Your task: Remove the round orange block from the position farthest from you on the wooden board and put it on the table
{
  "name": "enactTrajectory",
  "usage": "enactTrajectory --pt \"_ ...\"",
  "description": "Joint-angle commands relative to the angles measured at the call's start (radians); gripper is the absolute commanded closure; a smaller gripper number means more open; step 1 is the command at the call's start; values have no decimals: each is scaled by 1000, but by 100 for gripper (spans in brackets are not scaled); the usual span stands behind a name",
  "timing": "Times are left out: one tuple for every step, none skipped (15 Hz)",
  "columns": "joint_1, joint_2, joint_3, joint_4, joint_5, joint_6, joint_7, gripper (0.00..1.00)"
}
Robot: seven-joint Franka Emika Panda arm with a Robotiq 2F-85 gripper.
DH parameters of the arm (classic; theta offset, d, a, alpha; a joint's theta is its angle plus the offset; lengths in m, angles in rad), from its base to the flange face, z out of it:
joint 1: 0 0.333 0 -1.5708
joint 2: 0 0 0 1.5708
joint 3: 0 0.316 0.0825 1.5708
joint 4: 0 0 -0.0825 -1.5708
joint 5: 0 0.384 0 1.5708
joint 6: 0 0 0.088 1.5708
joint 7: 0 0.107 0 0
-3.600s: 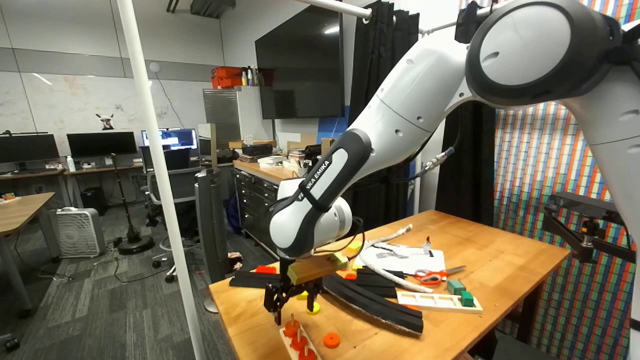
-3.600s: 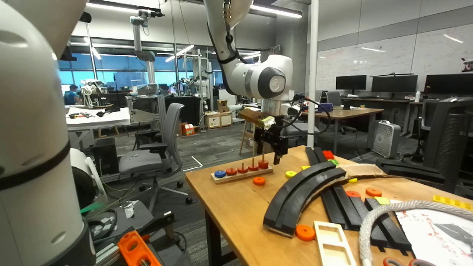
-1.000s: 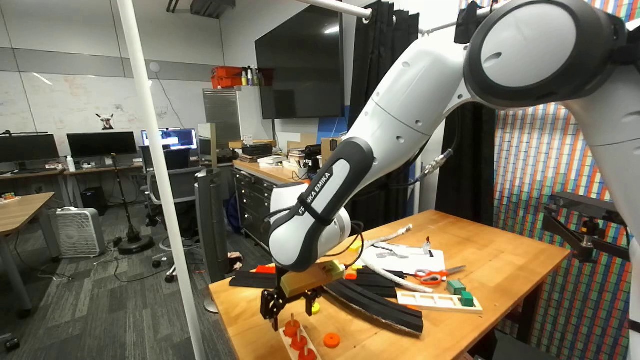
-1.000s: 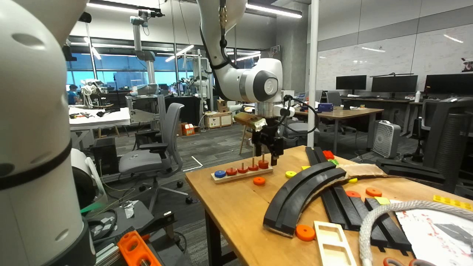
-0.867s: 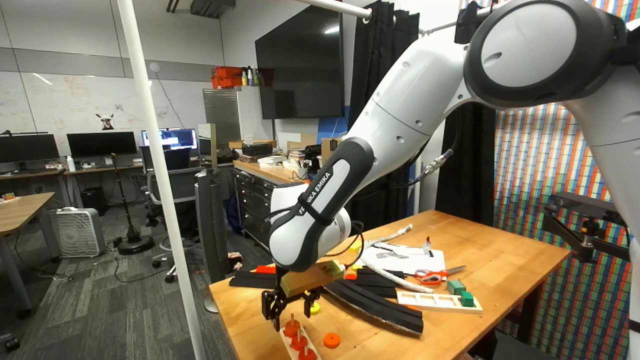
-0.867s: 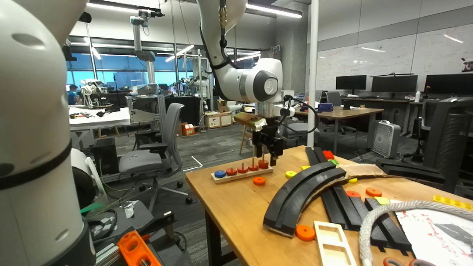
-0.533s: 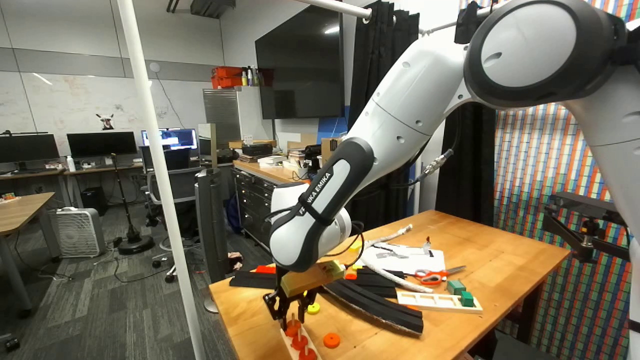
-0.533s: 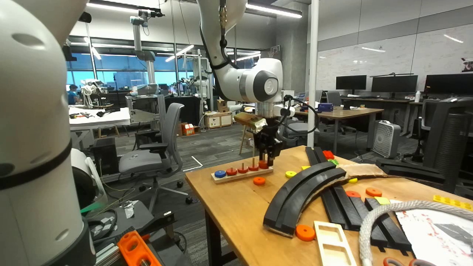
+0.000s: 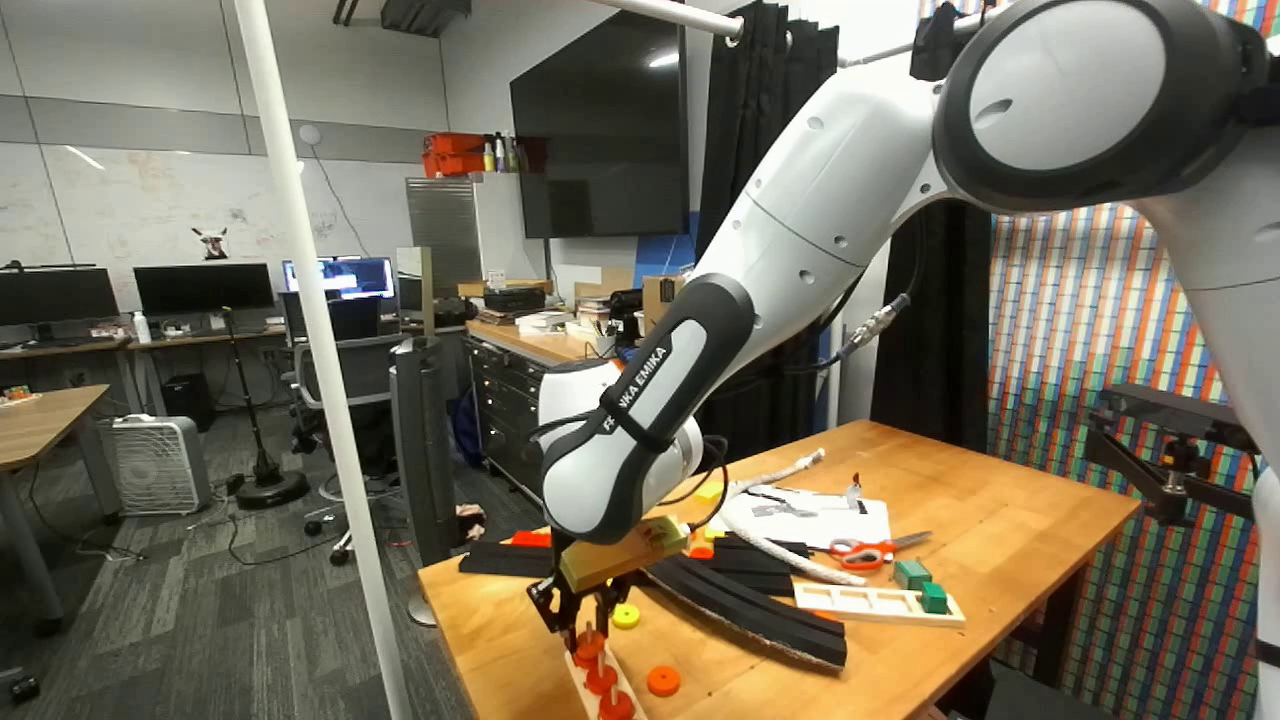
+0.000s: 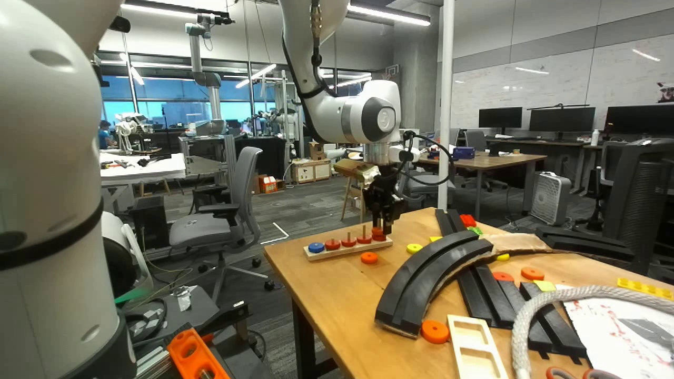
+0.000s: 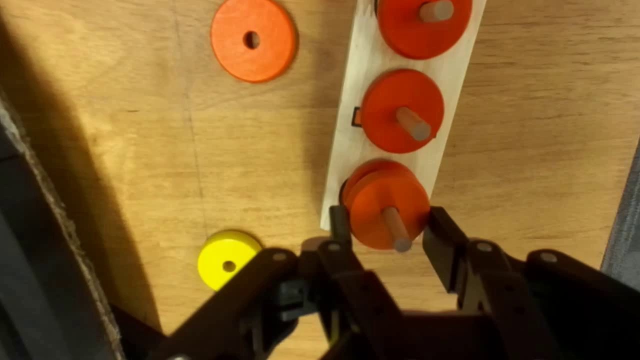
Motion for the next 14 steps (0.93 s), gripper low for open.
enactTrajectory --pt "69 -77 -56 -47 -98 2 118 76" --pt "81 -91 -65 -51 -125 -4 145 76" --pt "91 -102 -71 -53 -149 -8 170 76" --pt "97 -114 -73 -55 -172 -12 192 76" --pt "98 -126 -70 -55 -190 -21 207 76" --pt "99 -134 -67 -54 -208 -29 223 76" --pt "93 -141 -58 -50 -214 -42 227 76" --pt "85 -146 -50 -47 -216 -51 224 76" --pt "73 -151 -36 -44 -204 -64 203 76" --pt "59 -156 -23 -40 -185 -79 178 76" --pt "48 -159 -13 -37 -170 -90 159 76" --pt "40 -161 -5 -32 -161 -102 147 76" --pt "28 -160 6 -24 -147 -113 126 76" --pt "17 -149 15 -9 -137 -120 101 76"
